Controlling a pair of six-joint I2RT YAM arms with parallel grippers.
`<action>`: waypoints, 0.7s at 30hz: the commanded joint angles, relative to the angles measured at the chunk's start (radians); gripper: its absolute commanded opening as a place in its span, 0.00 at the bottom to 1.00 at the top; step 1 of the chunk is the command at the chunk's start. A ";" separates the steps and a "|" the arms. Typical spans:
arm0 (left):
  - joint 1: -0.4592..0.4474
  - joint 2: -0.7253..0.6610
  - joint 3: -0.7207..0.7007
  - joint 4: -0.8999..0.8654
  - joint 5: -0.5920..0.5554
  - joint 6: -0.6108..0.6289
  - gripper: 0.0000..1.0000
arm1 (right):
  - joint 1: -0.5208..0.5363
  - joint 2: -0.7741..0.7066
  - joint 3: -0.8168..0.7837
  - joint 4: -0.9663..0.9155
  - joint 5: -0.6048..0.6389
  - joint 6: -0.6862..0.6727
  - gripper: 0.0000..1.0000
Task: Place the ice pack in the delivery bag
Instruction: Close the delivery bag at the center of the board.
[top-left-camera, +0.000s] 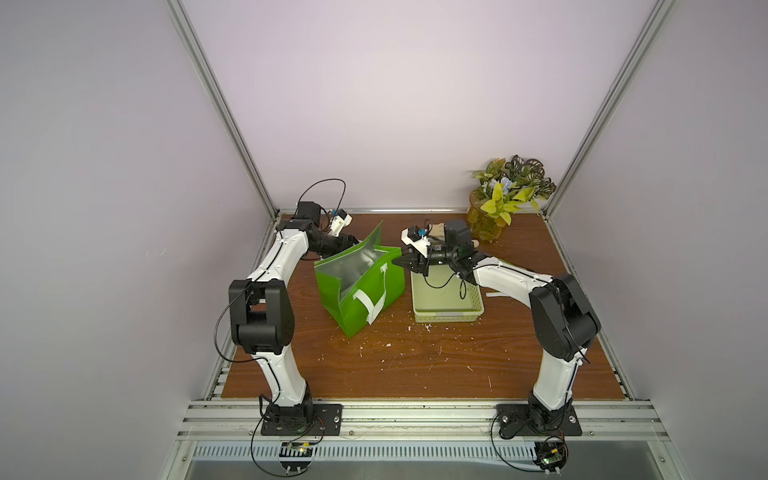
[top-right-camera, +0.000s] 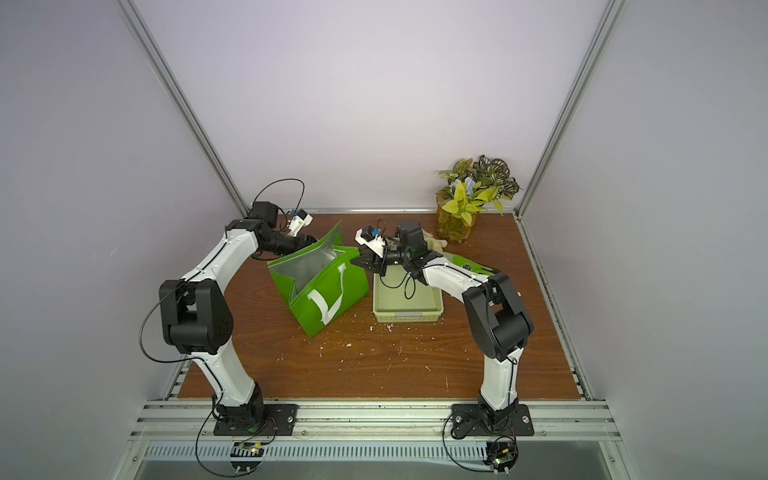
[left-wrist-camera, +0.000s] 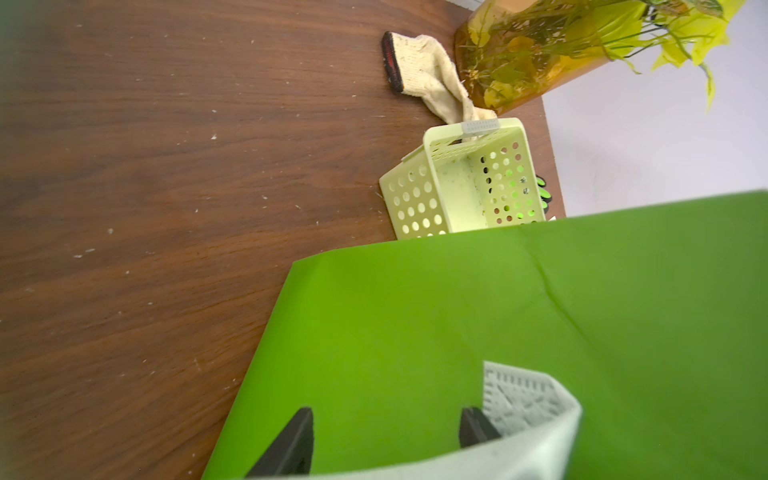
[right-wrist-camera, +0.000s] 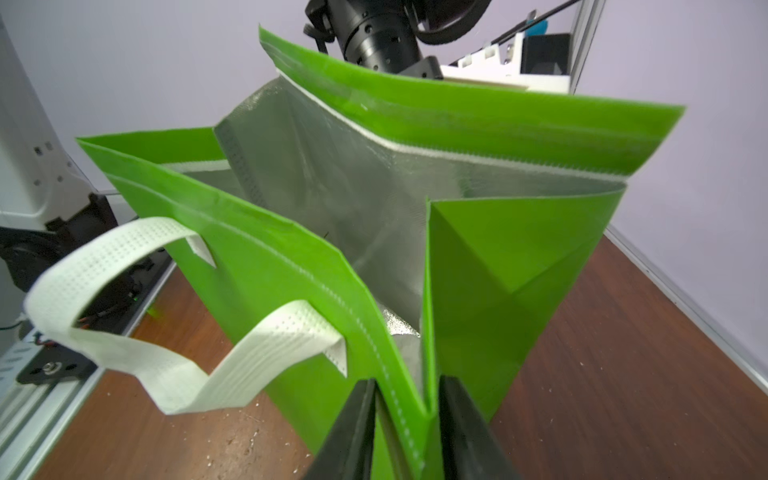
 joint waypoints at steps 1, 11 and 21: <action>-0.020 0.006 0.016 0.003 0.046 0.022 0.59 | -0.030 0.034 0.052 0.056 -0.031 -0.005 0.60; -0.052 0.073 0.083 0.002 0.060 0.022 0.59 | -0.038 0.170 0.198 0.067 -0.112 -0.019 0.99; -0.054 0.077 0.082 0.002 0.045 0.016 0.59 | 0.001 0.273 0.355 0.033 -0.188 -0.009 0.91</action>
